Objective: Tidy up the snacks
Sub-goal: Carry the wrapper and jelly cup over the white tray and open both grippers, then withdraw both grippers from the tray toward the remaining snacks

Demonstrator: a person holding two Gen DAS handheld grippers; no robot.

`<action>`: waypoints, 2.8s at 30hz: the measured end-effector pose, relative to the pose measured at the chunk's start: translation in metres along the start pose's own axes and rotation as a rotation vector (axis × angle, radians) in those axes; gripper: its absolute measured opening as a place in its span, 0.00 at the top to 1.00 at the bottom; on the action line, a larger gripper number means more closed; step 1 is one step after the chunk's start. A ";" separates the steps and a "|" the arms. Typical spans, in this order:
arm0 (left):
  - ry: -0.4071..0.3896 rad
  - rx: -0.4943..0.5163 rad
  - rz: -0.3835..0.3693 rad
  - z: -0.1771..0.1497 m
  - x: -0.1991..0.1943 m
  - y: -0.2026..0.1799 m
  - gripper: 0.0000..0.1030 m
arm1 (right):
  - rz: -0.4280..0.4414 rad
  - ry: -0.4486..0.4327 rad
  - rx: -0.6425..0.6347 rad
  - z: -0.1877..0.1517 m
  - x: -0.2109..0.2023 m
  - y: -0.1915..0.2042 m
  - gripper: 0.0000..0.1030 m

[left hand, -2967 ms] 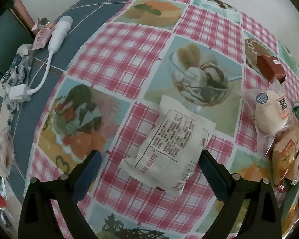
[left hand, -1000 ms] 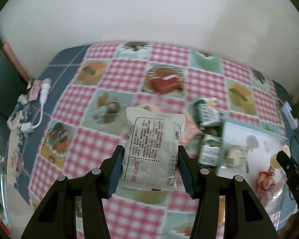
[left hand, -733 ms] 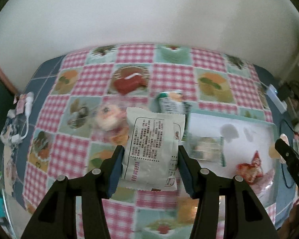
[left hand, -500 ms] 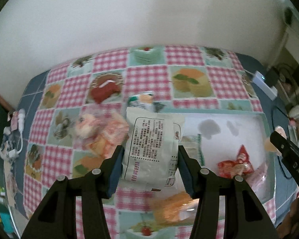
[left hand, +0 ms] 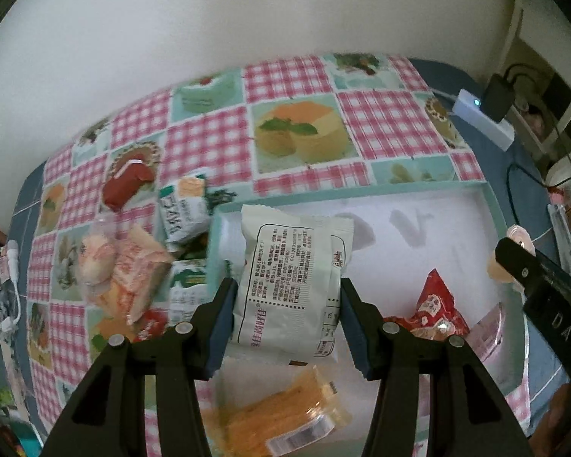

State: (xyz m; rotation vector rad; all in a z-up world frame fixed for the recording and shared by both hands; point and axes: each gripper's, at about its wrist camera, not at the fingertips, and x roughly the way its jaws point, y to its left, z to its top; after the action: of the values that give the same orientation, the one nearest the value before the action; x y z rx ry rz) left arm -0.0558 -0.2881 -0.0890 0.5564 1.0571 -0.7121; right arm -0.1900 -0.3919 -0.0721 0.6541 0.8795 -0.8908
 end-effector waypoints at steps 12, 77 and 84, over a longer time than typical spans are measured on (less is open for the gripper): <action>0.048 0.032 -0.013 0.002 0.037 -0.029 0.46 | -0.035 0.078 0.000 -0.010 0.034 -0.010 0.52; 0.092 -0.309 0.147 -0.060 -0.011 0.153 0.08 | -0.069 0.031 -0.209 -0.061 -0.017 0.066 0.00; 0.086 -0.337 0.155 -0.067 -0.015 0.176 0.08 | -0.039 0.040 -0.276 -0.074 -0.016 0.110 0.00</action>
State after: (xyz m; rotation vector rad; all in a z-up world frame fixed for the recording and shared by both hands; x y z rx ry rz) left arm 0.0332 -0.1218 -0.0885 0.3744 1.1715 -0.3656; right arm -0.1268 -0.2746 -0.0811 0.4176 1.0322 -0.7752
